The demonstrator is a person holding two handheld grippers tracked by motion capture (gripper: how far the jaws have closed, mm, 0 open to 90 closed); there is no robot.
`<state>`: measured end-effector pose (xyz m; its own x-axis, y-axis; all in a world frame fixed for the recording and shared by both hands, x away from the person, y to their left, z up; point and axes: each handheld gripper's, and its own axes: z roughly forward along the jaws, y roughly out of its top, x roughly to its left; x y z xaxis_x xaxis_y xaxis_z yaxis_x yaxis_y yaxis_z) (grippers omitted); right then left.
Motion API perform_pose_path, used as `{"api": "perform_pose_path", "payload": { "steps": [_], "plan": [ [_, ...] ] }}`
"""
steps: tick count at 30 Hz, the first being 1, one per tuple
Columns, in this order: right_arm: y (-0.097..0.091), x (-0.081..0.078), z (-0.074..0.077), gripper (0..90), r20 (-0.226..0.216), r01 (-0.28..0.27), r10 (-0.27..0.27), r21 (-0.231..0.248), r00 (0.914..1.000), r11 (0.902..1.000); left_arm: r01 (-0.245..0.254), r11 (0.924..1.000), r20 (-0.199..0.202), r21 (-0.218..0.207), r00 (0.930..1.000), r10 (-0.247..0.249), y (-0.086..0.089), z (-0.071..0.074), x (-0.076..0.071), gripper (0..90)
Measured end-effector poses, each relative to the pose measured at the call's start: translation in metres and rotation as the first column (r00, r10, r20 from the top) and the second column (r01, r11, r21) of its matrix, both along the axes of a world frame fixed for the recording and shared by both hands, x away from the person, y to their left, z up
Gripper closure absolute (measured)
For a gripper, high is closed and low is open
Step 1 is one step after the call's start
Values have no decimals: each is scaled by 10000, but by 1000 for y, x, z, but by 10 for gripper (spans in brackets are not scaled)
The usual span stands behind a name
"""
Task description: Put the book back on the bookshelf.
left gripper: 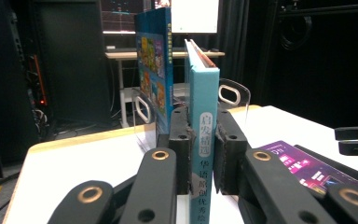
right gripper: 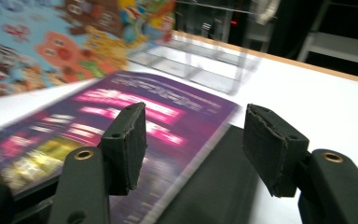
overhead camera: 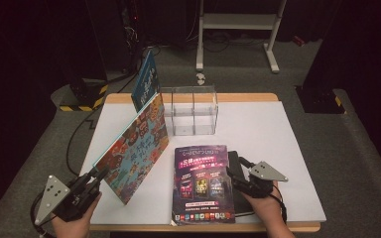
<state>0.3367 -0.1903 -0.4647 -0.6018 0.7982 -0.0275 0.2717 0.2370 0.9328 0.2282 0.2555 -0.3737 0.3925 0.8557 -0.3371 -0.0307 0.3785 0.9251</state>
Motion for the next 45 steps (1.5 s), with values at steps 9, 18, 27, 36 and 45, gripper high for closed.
{"api": "perform_pose_path", "payload": {
  "steps": [9,18,27,36,45],
  "plan": [
    [-15,4,-1,398,-262,432,-419,523,9988,9977,-266,9993,-43,259,9996,267,-3,1,7,778],
    [-13,4,-2,398,-341,362,-344,525,9988,9980,-100,9983,-612,580,9980,136,-14,-4,27,737],
    [-14,4,-4,399,-527,404,-372,619,9979,9973,97,9962,-582,870,9983,-46,-24,-5,44,735],
    [-14,4,-5,399,-581,373,-336,639,9977,9973,257,9958,-706,880,9973,-195,-30,-3,52,767],
    [-12,4,-6,400,-628,293,-247,731,9977,9969,218,9967,-909,781,9957,-147,-36,2,53,808]
  ]
}}
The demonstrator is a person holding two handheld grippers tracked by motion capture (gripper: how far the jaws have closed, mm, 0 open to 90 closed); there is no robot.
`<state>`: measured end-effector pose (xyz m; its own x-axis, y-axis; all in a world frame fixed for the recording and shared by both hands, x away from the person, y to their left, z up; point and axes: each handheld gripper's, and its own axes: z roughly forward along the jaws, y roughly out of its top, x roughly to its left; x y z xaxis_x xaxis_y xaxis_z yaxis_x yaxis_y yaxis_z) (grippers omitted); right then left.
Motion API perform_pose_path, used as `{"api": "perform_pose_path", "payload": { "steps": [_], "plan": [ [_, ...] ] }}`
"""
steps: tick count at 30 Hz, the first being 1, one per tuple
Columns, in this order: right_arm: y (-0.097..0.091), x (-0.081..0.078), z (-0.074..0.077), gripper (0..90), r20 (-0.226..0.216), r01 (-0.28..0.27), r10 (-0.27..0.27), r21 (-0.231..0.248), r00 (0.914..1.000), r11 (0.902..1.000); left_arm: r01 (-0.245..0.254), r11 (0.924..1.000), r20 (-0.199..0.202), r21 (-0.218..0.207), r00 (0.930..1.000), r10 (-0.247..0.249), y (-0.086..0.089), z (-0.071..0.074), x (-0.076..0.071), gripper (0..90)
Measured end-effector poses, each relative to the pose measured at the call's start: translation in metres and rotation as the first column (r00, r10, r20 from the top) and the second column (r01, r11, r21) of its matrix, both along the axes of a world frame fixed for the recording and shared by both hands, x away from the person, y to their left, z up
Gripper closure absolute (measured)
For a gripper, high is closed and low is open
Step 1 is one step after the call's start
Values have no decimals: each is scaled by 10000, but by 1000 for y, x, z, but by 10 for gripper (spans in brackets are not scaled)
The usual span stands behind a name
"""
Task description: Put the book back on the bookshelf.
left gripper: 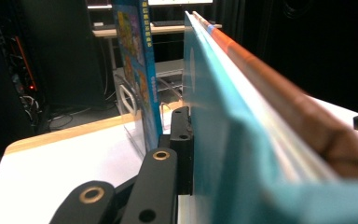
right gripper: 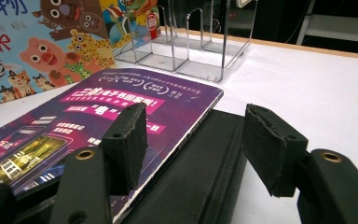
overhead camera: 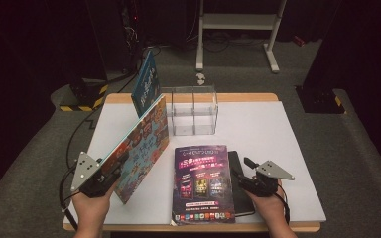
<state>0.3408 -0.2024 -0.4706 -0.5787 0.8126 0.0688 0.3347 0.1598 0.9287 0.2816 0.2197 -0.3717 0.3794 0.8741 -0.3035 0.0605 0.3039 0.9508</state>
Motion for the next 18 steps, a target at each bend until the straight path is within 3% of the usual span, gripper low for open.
{"api": "perform_pose_path", "payload": {
  "steps": [10,15,18],
  "plan": [
    [-1,-1,2,401,-44,-44,45,271,10000,9996,-71,9999,-163,84,9998,72,-13,24,19,814],
    [-2,-1,3,402,-34,-87,88,311,10000,9995,-71,9995,-239,-323,9997,63,-14,36,28,815],
    [-2,-1,3,403,-39,-113,114,386,9999,9992,-272,9991,-179,-337,9995,267,-17,41,33,814]
  ]
}}
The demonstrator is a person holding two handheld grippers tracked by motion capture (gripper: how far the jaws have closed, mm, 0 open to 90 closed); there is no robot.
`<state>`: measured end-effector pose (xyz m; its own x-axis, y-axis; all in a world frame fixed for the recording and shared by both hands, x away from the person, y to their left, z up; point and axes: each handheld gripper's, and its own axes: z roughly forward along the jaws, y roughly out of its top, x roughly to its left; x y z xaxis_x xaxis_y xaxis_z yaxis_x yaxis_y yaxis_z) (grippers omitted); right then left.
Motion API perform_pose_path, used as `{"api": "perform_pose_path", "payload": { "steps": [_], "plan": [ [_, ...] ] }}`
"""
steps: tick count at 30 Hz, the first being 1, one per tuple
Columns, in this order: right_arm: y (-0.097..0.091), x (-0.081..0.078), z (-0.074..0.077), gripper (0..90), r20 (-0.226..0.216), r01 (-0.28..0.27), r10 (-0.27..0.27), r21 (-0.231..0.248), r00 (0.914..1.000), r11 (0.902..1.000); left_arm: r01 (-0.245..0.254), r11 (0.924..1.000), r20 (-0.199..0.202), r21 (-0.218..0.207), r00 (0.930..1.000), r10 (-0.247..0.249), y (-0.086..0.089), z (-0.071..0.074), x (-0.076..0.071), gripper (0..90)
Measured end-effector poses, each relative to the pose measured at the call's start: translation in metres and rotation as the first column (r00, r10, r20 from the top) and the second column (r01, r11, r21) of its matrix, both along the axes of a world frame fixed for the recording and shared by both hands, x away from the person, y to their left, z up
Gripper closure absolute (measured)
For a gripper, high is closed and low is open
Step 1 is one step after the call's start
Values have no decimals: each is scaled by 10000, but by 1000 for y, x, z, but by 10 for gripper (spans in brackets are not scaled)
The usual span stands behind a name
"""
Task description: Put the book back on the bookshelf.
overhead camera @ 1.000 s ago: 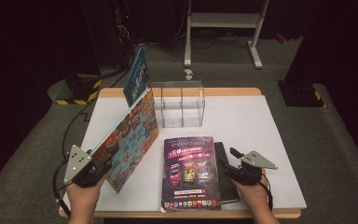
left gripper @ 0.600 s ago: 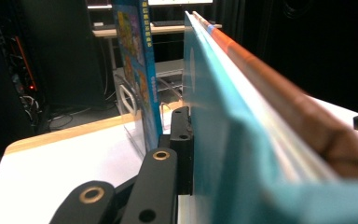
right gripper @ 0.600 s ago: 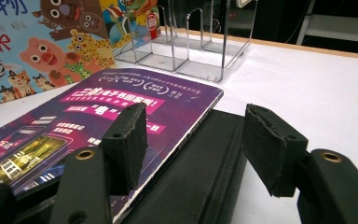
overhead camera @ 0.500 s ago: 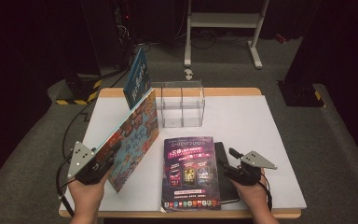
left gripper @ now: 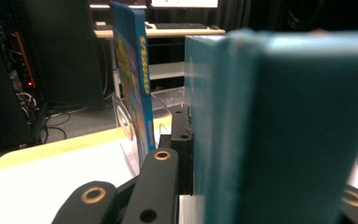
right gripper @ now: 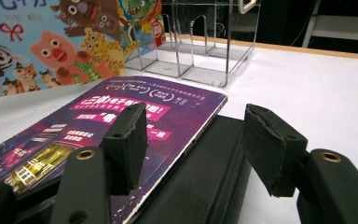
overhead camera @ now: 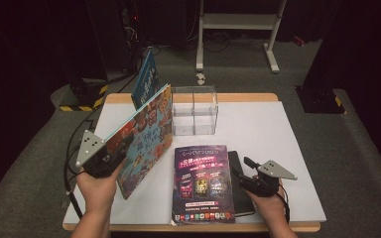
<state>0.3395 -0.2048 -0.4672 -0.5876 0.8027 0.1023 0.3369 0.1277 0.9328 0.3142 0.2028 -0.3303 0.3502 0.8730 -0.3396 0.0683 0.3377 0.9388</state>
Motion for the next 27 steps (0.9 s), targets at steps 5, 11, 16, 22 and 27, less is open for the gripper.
{"api": "perform_pose_path", "payload": {
  "steps": [5,11,16,22,27],
  "plan": [
    [0,0,2,403,30,3,-3,66,10000,10000,-457,9987,79,220,9989,456,-9,7,9,815],
    [-1,-2,4,406,60,-54,53,178,10000,9998,-899,9945,337,540,9955,881,-25,13,25,814],
    [-1,-2,4,407,120,-81,78,201,9999,9998,-1136,9927,399,407,9929,1120,-35,15,39,814],
    [0,-3,5,408,117,-150,147,225,9998,9996,-1478,9885,454,310,9882,1463,-44,15,58,814],
    [1,-2,4,408,119,-218,216,209,9997,9995,-1791,9837,511,132,9827,1782,-47,12,73,814]
  ]
}}
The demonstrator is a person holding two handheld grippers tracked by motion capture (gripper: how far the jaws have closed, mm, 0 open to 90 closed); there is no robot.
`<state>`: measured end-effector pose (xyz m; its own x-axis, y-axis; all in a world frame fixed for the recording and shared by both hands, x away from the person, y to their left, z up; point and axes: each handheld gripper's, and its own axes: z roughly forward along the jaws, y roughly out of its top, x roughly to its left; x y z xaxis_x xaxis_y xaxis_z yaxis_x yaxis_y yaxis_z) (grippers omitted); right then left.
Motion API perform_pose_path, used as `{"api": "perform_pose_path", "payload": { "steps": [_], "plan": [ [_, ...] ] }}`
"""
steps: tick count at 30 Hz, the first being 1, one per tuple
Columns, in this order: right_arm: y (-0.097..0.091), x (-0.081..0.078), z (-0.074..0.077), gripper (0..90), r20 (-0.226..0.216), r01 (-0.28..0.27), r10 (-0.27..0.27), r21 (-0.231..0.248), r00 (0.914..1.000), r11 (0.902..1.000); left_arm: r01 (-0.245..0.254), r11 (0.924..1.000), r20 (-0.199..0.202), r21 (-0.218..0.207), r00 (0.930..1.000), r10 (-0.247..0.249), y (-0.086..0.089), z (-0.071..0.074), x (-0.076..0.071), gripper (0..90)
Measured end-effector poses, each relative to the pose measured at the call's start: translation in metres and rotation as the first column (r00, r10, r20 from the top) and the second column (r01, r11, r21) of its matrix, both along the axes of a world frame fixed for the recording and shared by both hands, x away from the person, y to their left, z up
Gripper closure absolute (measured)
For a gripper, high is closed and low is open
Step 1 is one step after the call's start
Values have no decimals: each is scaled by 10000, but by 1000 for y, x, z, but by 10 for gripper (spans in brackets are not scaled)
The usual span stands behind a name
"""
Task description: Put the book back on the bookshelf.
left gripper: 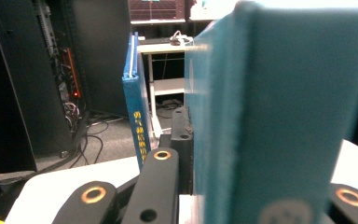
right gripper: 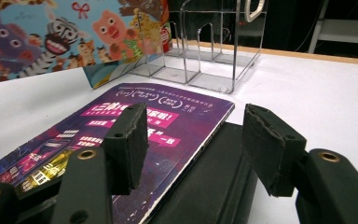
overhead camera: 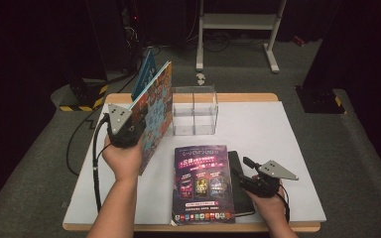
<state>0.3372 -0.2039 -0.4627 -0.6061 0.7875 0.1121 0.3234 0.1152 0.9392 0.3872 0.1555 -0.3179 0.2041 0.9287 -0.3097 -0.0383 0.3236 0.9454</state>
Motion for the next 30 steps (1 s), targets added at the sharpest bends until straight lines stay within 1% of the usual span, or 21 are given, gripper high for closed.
{"api": "perform_pose_path", "payload": {
  "steps": [4,7,10,15,18,19,22,23,26,30],
  "plan": [
    [1,-1,0,409,6,-57,57,-6,10000,10000,-220,9997,54,46,9997,220,-5,-4,11,814],
    [2,-1,1,409,-1,-89,89,39,10000,10000,-287,9996,34,33,9996,287,-8,-7,19,814],
    [1,-1,1,409,-2,-114,114,62,9999,9999,-400,9990,139,198,9991,397,-12,-12,25,814],
    [2,-1,1,409,-34,-167,167,105,9999,9998,-514,9987,117,27,9986,514,-13,-18,35,813],
    [2,-1,1,409,-33,-210,210,161,9998,9997,-565,9984,82,44,9984,565,-13,-23,39,813],
    [3,-1,1,408,-39,-228,229,167,9997,9996,-589,9983,119,-24,9982,589,-13,-25,40,813],
    [3,-1,1,409,-53,-253,254,182,9997,9995,-591,9982,129,-14,9982,592,-13,-29,40,813],
    [3,-2,1,409,-67,-260,261,198,9996,9995,-611,9981,196,-118,9979,613,-13,-31,39,812],
    [3,-2,0,409,-84,-280,282,190,9996,9994,-602,9982,222,-73,9979,603,-13,-33,36,811],
    [4,-2,-1,409,-112,-315,317,154,9994,9994,-534,9986,122,-29,9985,535,-12,-37,31,809]
  ]
}}
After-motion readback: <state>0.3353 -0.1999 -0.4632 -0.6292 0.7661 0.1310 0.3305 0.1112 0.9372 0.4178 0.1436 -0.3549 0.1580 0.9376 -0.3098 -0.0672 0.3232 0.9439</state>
